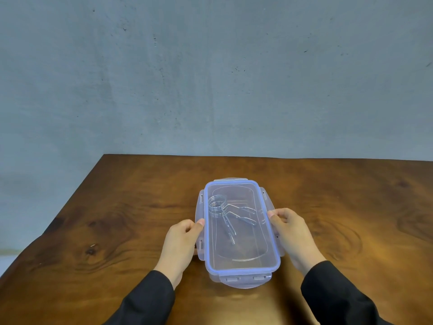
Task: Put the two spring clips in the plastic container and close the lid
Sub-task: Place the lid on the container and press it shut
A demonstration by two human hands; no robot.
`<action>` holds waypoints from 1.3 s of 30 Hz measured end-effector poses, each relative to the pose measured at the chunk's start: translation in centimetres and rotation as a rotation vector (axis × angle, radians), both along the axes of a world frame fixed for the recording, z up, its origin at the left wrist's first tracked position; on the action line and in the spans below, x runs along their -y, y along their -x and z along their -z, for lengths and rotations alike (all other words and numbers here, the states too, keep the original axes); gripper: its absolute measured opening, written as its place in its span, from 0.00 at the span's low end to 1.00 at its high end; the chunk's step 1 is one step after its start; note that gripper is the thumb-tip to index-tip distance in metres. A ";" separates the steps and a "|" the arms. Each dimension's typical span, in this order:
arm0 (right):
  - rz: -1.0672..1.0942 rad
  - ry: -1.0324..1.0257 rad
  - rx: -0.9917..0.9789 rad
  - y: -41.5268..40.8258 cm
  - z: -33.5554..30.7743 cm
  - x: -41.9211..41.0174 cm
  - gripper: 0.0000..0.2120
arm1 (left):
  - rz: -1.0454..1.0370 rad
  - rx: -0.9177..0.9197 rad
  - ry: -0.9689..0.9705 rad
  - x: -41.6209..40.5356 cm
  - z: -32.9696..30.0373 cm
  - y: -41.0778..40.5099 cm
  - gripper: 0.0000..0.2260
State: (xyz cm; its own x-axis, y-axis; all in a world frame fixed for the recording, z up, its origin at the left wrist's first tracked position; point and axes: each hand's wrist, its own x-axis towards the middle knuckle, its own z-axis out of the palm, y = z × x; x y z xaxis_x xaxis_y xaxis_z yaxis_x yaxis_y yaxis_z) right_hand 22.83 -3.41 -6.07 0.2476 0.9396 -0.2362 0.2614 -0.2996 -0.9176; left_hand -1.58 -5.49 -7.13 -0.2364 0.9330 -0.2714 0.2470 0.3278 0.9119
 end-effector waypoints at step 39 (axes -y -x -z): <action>-0.062 -0.164 0.085 1.1 -1.1 1.3 0.24 | 0.341 -0.144 -0.168 2.1 -0.3 -1.3 0.27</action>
